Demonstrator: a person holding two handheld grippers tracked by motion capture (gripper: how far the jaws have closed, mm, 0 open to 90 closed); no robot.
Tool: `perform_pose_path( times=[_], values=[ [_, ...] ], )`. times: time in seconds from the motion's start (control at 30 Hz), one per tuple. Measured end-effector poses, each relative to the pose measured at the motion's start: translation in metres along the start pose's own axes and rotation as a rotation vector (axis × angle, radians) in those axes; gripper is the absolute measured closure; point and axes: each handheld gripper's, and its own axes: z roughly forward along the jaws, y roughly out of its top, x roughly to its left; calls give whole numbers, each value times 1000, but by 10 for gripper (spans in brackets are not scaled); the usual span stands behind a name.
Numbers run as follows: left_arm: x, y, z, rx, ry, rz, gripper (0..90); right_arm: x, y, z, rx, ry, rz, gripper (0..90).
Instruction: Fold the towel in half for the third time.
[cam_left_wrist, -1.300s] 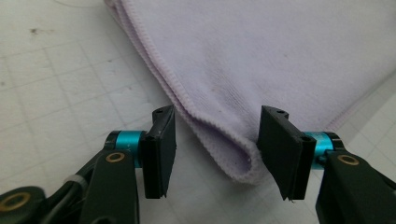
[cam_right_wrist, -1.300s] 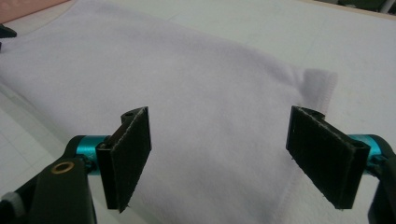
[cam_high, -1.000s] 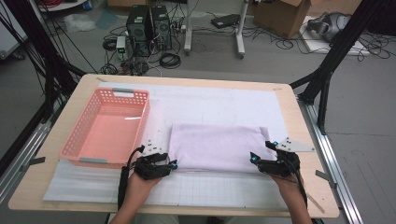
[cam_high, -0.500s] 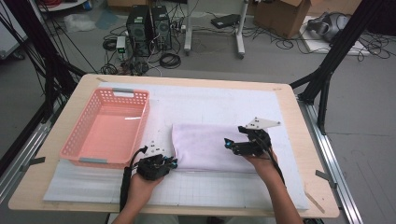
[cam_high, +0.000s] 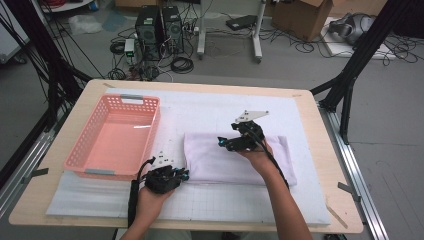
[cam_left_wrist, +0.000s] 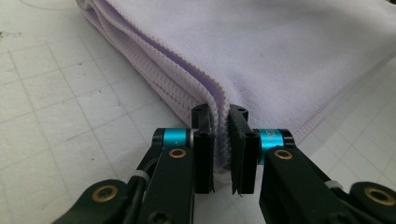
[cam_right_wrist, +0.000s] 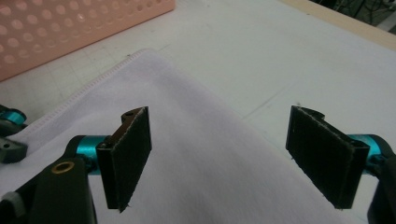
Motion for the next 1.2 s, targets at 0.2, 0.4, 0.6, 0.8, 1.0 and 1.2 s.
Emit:
perform_pose_path(
  times=[0.2, 0.4, 0.6, 0.8, 1.0, 1.2],
  values=[
    [1, -1, -1, -1, -6, -10, 815, 6, 13, 30, 52, 30, -20, 244],
    [2, -1, -2, 5, -7, -24, 815, 14, 26, 55, 87, 55, -55, 273],
    [3, -2, -3, 7, -9, -42, 816, 21, 31, 74, 112, 76, -56, 296],
    [3, -2, -4, 10, -14, -50, 817, 30, 38, 93, 140, 88, -76, 297],
    [5, -2, -5, 12, -16, -71, 819, 31, 33, 110, 175, 95, -62, 339],
    [5, -2, -5, 17, -14, -79, 820, 30, 32, 118, 206, 142, -72, 466]
  ],
)
